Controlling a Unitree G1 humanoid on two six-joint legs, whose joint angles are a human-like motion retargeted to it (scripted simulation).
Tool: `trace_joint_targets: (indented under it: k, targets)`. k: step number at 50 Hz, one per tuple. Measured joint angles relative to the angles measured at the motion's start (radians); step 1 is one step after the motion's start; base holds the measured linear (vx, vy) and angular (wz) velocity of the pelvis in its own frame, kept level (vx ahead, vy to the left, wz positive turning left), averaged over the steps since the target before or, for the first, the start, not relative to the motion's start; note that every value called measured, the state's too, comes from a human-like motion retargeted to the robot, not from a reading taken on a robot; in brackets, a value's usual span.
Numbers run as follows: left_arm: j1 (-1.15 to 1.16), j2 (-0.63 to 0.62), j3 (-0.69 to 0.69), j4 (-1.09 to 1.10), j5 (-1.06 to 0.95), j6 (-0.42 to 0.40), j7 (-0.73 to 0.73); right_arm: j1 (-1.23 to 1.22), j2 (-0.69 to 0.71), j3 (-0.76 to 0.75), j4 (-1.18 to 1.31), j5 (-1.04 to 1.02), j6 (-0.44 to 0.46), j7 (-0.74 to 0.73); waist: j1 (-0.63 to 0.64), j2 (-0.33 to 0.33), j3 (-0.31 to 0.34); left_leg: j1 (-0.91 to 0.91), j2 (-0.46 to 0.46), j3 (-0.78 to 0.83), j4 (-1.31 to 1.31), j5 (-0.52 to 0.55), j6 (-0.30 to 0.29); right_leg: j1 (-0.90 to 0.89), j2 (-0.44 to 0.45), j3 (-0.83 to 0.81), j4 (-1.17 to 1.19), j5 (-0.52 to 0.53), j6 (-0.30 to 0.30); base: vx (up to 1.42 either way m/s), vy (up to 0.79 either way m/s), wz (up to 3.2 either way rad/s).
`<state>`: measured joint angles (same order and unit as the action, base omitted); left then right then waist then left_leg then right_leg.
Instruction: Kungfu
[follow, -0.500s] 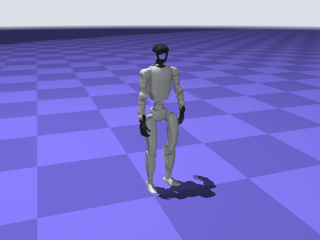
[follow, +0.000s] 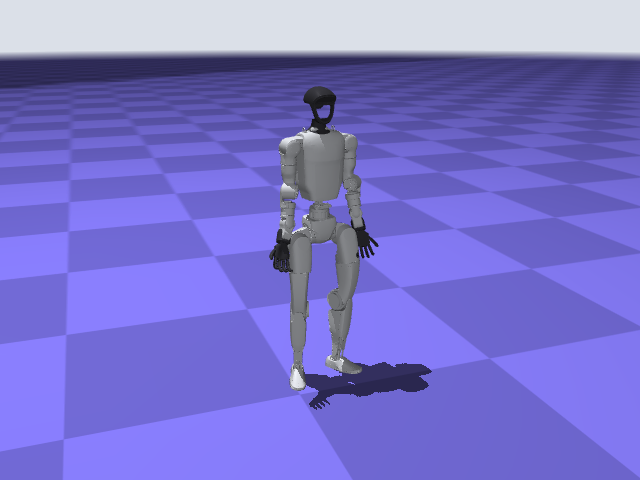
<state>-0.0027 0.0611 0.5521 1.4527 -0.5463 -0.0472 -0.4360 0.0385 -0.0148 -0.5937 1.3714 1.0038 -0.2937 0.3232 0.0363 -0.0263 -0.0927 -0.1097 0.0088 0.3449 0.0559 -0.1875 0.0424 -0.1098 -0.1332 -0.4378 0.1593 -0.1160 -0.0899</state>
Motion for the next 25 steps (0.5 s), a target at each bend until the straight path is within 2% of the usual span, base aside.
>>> trace_joint_targets:
  k: [4, 8, 12, 15, 25]
  targets:
    - [-0.075, -0.036, 0.103, -0.081, -0.388, 0.042, -0.145, -0.049, 0.023, -0.116, -0.068, 0.463, 0.038, 0.103, 0.000, -0.024, 0.004, 0.009, -0.024, -0.004, 0.000, -0.003, 0.000, 0.019, -0.036, -0.020, -0.026, 0.066, 0.114, -0.10, -0.02, -0.22]
    - [-0.140, -0.036, 0.246, -0.119, -0.688, 0.101, -0.229, -0.058, 0.043, -0.214, -0.116, 0.713, 0.053, 0.137, 0.019, -0.039, -0.013, 0.012, -0.029, -0.023, 0.003, 0.000, -0.004, 0.024, -0.023, 0.021, -0.048, 0.062, 0.111, 0.01, -0.06, -0.21]
    - [-0.179, -0.009, 0.301, -0.119, -0.831, 0.082, -0.218, -0.049, 0.032, -0.259, -0.114, 0.757, 0.053, 0.130, 0.017, -0.033, -0.004, 0.022, -0.023, -0.014, -0.001, 0.007, -0.015, 0.042, -0.008, 0.011, -0.071, 0.061, 0.105, -0.08, -0.03, 0.03]
    - [-0.181, 0.015, 0.300, -0.112, -0.823, 0.050, -0.177, -0.034, 0.020, -0.272, -0.111, 0.725, 0.048, 0.124, 0.006, -0.024, -0.003, 0.020, -0.018, -0.014, 0.002, 0.007, -0.021, 0.046, -0.003, 0.010, -0.076, 0.050, 0.108, -0.04, -0.02, 0.05]
    - [-0.136, 0.026, 0.312, -0.107, -0.809, 0.043, -0.156, 0.003, 0.023, -0.299, -0.103, 0.698, 0.063, 0.122, 0.004, -0.005, 0.008, 0.025, -0.003, -0.001, 0.002, 0.016, -0.029, 0.040, 0.004, 0.014, -0.064, 0.047, 0.086, -0.04, -0.02, -0.03]
